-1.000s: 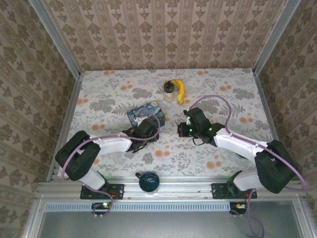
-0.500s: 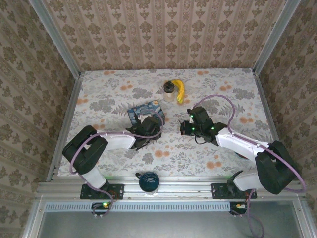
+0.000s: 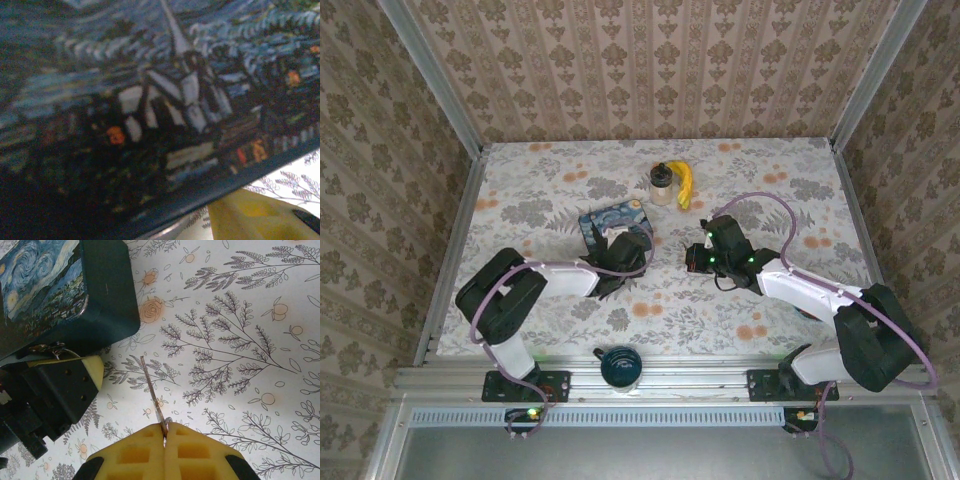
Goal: Unlock the padlock with the key
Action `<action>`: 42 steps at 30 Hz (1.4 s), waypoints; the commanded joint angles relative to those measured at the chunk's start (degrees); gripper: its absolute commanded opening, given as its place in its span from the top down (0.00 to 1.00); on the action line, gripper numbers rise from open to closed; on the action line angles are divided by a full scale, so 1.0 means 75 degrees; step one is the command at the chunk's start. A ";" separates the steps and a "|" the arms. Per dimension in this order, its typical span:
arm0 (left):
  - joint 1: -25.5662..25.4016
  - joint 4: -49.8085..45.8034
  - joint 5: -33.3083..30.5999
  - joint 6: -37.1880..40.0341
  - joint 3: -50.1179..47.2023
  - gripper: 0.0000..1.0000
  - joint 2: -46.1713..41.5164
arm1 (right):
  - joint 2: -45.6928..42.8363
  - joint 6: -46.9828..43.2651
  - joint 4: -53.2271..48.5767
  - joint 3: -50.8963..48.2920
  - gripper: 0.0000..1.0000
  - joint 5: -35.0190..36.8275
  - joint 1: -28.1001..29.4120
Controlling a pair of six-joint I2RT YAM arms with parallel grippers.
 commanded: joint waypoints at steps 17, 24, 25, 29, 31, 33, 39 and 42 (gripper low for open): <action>-0.0022 -0.2119 -0.1266 -0.0329 0.1296 0.46 0.0620 | -0.0125 0.0171 0.0358 -0.0157 1.00 -0.0272 -0.0214; -0.0150 -0.2701 -0.1606 -0.0412 0.1678 0.52 0.0768 | -0.0171 0.0194 0.0372 -0.0245 1.00 -0.0296 -0.0299; -0.0163 -0.2703 -0.1624 -0.0384 0.1698 0.54 0.0778 | -0.0168 0.0200 0.0380 -0.0256 1.00 -0.0308 -0.0316; -0.0139 -0.2610 -0.1512 -0.0353 0.1725 0.55 0.0824 | -0.0183 0.0229 0.0430 -0.0294 1.00 -0.0352 -0.0381; -0.0099 -0.2591 -0.1425 -0.0353 0.1738 0.52 0.0882 | -0.0169 0.0229 0.0447 -0.0297 1.00 -0.0367 -0.0409; -0.0065 -0.2562 -0.1399 -0.0359 0.1753 0.49 0.0929 | -0.0169 0.0229 0.0453 -0.0298 1.00 -0.0384 -0.0421; 0.0018 -0.2515 -0.1341 -0.0376 0.1843 0.49 0.1048 | -0.0123 0.0229 0.0488 -0.0321 1.00 -0.0417 -0.0457; 0.0035 -0.2503 -0.1311 -0.0410 0.1872 0.51 0.1118 | -0.0088 0.0241 0.0515 -0.0321 1.00 -0.0436 -0.0476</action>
